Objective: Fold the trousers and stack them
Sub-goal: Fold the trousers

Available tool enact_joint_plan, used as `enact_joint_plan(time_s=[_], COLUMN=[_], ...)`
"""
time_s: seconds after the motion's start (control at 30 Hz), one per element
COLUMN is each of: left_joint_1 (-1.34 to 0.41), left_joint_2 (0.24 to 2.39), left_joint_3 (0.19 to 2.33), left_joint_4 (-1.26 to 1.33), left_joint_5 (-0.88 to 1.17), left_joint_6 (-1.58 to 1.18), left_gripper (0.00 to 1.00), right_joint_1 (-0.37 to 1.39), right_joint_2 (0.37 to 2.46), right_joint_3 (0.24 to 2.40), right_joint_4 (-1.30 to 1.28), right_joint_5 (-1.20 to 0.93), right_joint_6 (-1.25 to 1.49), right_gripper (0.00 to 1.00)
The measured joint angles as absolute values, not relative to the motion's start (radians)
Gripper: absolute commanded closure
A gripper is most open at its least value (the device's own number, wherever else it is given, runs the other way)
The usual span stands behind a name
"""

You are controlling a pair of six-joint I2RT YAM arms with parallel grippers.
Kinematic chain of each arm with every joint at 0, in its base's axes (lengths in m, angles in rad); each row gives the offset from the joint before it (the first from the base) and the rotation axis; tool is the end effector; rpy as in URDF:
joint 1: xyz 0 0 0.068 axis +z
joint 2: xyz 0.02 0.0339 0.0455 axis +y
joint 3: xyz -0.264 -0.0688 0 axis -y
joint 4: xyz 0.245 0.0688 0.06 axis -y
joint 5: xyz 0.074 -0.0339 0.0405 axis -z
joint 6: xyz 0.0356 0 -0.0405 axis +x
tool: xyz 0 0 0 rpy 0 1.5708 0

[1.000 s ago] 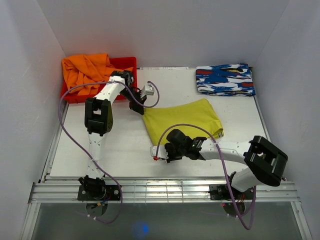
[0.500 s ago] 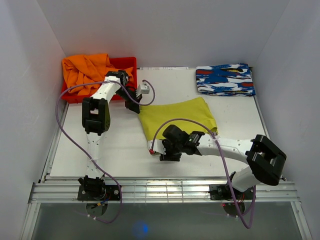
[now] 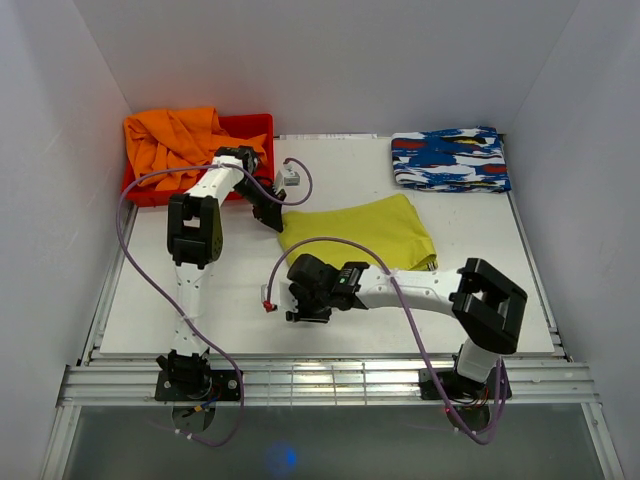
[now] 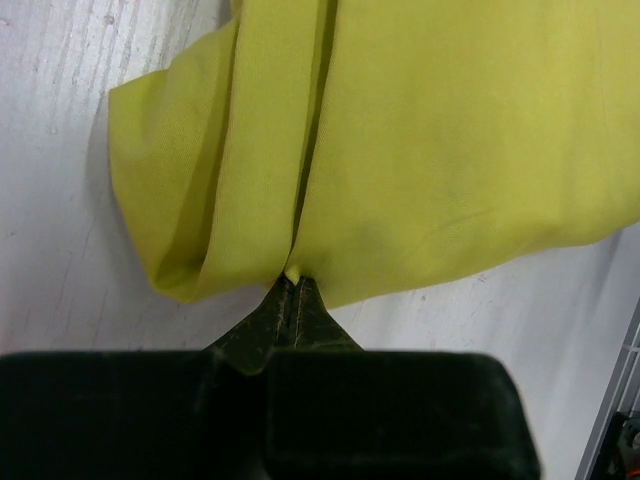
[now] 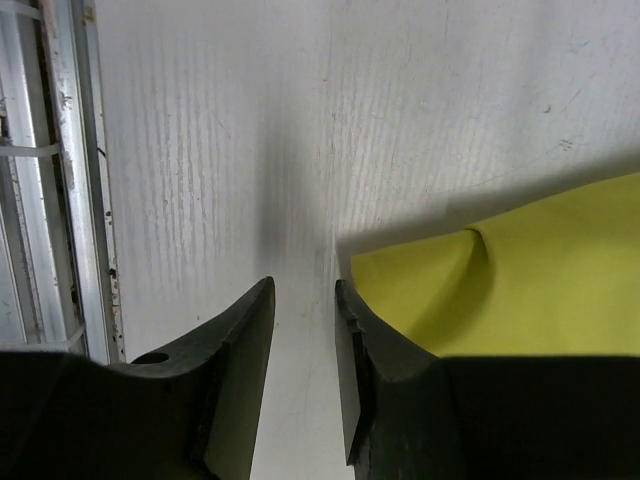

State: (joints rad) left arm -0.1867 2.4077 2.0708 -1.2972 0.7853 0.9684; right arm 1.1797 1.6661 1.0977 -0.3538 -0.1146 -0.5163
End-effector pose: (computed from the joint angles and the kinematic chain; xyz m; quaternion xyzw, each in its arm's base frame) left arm 0.4481 -0.1103 0.1670 0.4940 0.7803 -0.3647 0.1187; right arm 0.1296 0.3251 0.2078 -0.7218 0.6123 0.1549 0.2831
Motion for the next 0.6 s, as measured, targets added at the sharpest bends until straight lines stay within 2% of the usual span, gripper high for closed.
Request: enact_joint_plan(time_s=[0.33, 0.43, 0.53, 0.57, 0.6], left_joint_1=[-0.187, -0.186, -0.186, -0.185, -0.184], left_joint_2=[2.417, 2.417, 2.417, 2.417, 2.417], left_joint_3=[2.072, 2.072, 2.072, 2.072, 2.072], left_joint_4=[-1.297, -1.296, -1.293, -1.293, -1.292], left_joint_5=[0.800, 0.800, 0.800, 0.800, 0.800], left_joint_6=[0.936, 0.933, 0.929, 0.926, 0.925], left_gripper=[1.00, 1.00, 1.00, 1.00, 1.00], right_joint_1=[1.205, 1.206, 1.207, 1.208, 1.212], right_joint_2=[1.798, 1.828, 1.863, 1.868, 1.868], right_joint_3=[1.200, 1.209, 1.212, 1.212, 1.212], right_joint_4=[-0.363, -0.366, -0.367, -0.367, -0.368], right_joint_5=[0.070, 0.120, 0.151, 0.158, 0.161], right_joint_6=[-0.391, -0.369, -0.351, -0.347, -0.346], right_gripper=[0.64, 0.70, 0.81, 0.90, 0.92])
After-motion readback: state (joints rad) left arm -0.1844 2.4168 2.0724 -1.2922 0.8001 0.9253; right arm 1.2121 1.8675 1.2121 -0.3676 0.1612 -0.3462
